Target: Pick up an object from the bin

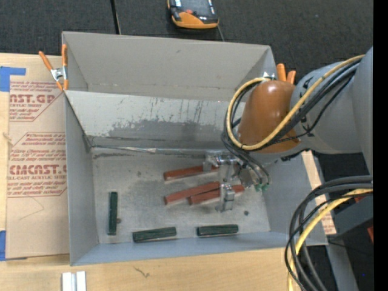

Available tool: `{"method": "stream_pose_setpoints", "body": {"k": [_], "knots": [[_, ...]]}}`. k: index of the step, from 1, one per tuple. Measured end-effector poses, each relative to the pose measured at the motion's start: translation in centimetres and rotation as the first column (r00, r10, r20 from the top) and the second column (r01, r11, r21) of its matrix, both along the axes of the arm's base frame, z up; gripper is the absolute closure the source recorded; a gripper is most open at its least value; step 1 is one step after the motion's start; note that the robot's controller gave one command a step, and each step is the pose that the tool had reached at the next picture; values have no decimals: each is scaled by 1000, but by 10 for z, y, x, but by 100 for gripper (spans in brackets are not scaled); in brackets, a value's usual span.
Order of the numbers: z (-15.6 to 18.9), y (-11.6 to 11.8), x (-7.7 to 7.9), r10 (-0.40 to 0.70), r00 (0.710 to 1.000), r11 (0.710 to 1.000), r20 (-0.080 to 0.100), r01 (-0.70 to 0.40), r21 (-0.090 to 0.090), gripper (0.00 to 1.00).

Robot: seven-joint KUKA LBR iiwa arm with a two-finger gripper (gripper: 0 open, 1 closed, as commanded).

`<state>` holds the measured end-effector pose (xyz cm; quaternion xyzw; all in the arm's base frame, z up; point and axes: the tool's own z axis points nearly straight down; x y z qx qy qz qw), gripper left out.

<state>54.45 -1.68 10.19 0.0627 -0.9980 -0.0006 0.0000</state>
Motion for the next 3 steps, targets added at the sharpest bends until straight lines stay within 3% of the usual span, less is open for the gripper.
{"method": "stream_pose_setpoints", "body": {"k": [1, 2, 3], "knots": [[-32, 4, -1, 28, 1000, 1000, 4, -28, -1, 0], [-27, 18, -9, -45, 999, 999, 21, 45, 0, 100], [-27, 18, -9, -45, 999, 999, 21, 45, 0, 100]]}}
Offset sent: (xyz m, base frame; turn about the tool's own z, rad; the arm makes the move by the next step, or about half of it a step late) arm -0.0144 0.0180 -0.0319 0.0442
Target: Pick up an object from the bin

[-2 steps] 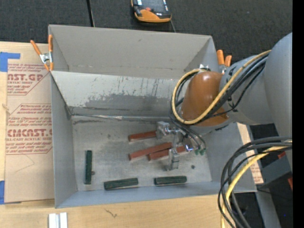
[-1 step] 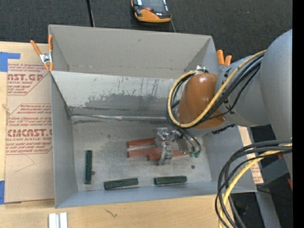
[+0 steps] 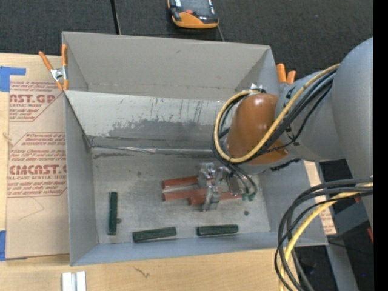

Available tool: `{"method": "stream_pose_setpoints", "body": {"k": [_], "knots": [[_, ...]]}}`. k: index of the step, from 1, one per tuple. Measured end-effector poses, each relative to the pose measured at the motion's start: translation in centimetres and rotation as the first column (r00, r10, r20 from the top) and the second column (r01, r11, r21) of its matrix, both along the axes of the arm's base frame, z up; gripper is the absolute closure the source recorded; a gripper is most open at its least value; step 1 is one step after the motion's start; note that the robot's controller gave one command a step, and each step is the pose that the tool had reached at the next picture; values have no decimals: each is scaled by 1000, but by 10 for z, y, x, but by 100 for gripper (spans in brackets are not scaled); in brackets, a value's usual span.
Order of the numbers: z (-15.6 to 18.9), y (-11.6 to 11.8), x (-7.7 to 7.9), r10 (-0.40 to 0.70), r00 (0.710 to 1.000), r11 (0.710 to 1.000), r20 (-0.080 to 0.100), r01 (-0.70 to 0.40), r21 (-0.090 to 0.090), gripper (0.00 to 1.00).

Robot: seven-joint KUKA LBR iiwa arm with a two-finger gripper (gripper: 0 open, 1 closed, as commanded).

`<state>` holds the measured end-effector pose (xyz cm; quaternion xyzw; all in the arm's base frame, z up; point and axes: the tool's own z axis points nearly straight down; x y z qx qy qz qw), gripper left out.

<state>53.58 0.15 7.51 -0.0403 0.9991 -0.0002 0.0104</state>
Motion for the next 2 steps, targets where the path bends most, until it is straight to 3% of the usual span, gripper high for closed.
{"method": "stream_pose_setpoints", "body": {"k": [2], "knots": [[11, 0, -2, 1, 1000, 1000, -18, -1, 0, 100]]}}
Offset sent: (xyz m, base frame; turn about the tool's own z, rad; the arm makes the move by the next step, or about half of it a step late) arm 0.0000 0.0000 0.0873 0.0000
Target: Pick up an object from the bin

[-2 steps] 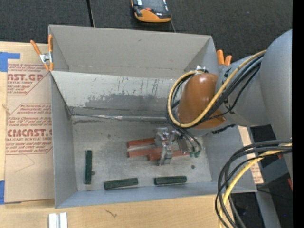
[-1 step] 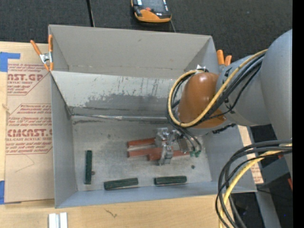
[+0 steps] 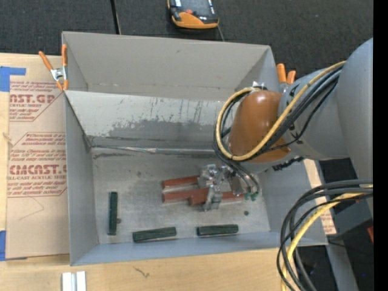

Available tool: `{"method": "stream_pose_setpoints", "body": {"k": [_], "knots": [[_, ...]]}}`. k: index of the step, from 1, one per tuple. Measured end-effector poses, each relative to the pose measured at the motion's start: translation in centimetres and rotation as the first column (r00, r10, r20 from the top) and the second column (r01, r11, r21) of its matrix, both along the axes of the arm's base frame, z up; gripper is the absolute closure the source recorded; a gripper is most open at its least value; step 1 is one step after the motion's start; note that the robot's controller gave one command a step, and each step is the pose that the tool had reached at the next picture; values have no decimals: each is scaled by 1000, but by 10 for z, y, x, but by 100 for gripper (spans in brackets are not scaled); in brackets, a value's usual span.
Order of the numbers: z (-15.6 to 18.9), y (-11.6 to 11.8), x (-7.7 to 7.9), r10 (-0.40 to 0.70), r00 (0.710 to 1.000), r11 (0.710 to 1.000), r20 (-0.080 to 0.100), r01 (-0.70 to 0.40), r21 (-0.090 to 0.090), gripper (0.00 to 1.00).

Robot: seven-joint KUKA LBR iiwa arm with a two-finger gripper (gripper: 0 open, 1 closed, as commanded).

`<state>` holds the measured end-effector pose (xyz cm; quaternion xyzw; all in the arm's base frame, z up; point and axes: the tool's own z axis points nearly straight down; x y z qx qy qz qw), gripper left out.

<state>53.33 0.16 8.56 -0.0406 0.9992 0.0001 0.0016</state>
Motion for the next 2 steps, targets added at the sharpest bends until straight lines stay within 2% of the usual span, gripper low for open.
{"method": "stream_pose_setpoints", "body": {"k": [1, 2], "knots": [[20, 0, -2, 0, 1000, 1000, -10, 0, 0, 100], [42, 0, -1, 0, 1000, 1000, -4, 0, 0, 100]]}}
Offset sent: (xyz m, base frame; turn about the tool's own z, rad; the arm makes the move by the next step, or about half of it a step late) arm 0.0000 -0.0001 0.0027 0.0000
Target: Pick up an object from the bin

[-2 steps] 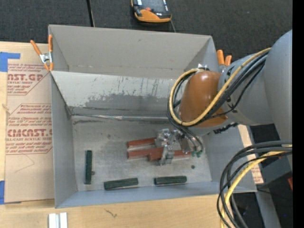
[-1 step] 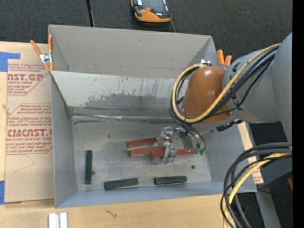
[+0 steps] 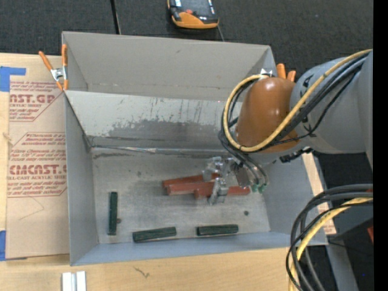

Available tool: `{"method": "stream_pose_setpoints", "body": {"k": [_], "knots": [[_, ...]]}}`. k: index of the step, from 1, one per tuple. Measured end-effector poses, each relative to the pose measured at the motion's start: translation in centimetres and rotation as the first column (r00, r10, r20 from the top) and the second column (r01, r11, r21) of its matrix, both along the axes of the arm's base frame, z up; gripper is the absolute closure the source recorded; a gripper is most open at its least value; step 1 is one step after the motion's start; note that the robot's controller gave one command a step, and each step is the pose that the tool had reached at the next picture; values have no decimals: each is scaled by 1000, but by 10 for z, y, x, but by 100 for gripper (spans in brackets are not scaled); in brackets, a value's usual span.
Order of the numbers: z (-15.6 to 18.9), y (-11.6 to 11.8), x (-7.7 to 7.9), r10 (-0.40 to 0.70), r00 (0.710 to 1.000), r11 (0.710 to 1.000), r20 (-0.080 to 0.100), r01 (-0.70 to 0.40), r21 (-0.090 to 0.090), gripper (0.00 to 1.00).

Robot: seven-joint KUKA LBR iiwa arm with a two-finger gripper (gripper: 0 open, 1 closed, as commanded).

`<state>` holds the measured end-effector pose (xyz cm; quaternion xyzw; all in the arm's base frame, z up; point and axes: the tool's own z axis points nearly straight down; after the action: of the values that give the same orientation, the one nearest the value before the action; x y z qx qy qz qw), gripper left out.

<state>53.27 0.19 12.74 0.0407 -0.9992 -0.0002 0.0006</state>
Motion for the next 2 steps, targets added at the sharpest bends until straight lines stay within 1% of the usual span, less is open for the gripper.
{"method": "stream_pose_setpoints", "body": {"k": [1, 2], "knots": [[11, 0, 1, 0, 1000, 1000, 6, 0, 0, 100], [21, 0, -1, 0, 1000, 1000, -2, 0, 0, 100]]}}
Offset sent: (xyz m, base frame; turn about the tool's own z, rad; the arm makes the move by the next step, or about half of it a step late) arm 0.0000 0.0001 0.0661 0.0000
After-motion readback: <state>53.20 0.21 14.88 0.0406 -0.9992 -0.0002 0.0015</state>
